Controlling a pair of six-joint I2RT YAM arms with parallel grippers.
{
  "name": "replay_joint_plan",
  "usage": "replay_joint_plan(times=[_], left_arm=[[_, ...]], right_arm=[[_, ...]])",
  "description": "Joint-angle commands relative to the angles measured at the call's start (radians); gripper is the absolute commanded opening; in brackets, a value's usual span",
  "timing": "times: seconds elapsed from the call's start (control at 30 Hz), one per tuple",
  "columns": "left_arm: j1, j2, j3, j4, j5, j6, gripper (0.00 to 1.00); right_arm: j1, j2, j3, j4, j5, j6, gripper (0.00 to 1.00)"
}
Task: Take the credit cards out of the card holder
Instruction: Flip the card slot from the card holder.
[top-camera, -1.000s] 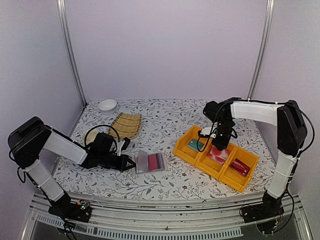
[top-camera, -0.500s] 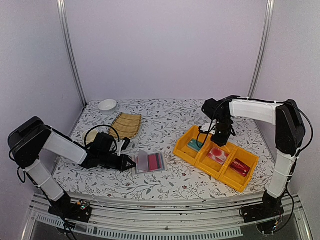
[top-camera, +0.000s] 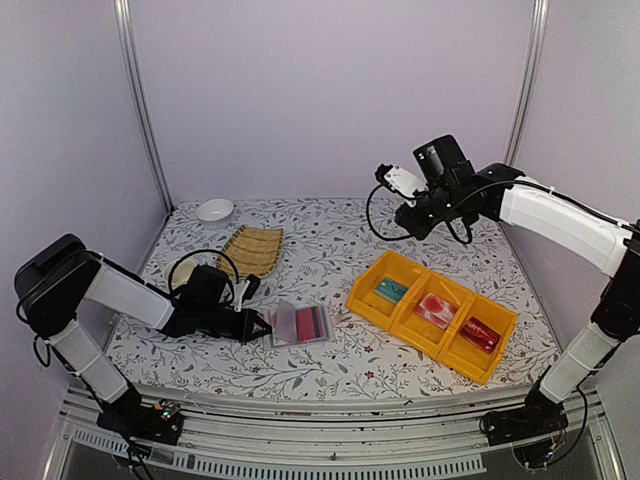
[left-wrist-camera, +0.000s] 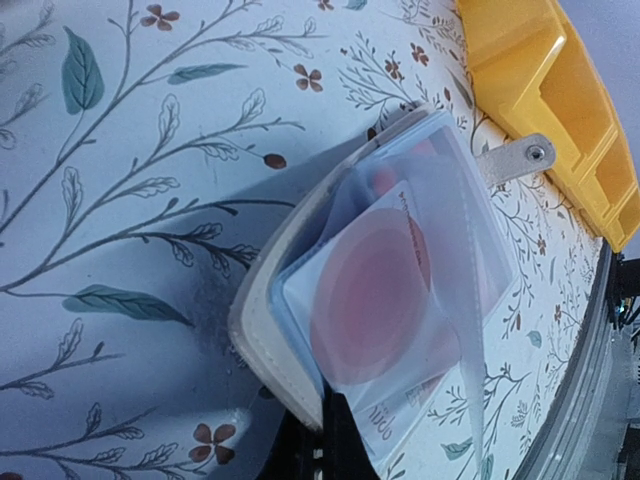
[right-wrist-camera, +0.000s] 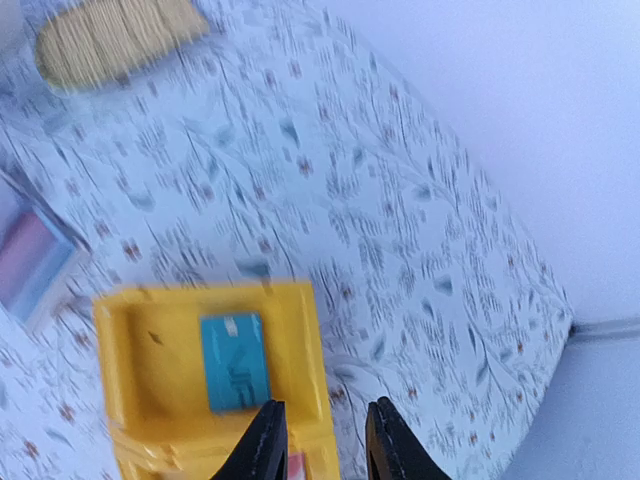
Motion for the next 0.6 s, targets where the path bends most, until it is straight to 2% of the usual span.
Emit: replay_joint_plan(times=[0.0,0.1,0.17,0.33,0.57], left_arm=[[-0.017,-0.032,0.016,-0.039,-0.043,0.011,0.0],[-0.026,-0.045,0.022,-0.046,-0.043,0.001,0.0],[-0.026,-0.053,0.017,-0.046,-0.036,-0.021,0.0],[-0.026,-0.065,-0.019,0.025,0.013,-0.088,0.0],[-0.025,-0.119,-0.023,0.051,0.013,-0.13,0.0]], right_arm=[[0.161,-0.036,-0.096,0.538,-0.336,0.177,0.3],[0.253,0.06,-0.195,0.871,-0.563,0.33,0.31],[0.29,0.152,-0.161,0.952,-0.603,0.397,0.3],[0.297,0.358,-0.052,1.012,-0.635,0.541,0.26],[0.311,0.491,-0.061,1.031,-0.665,0.686,0.2]])
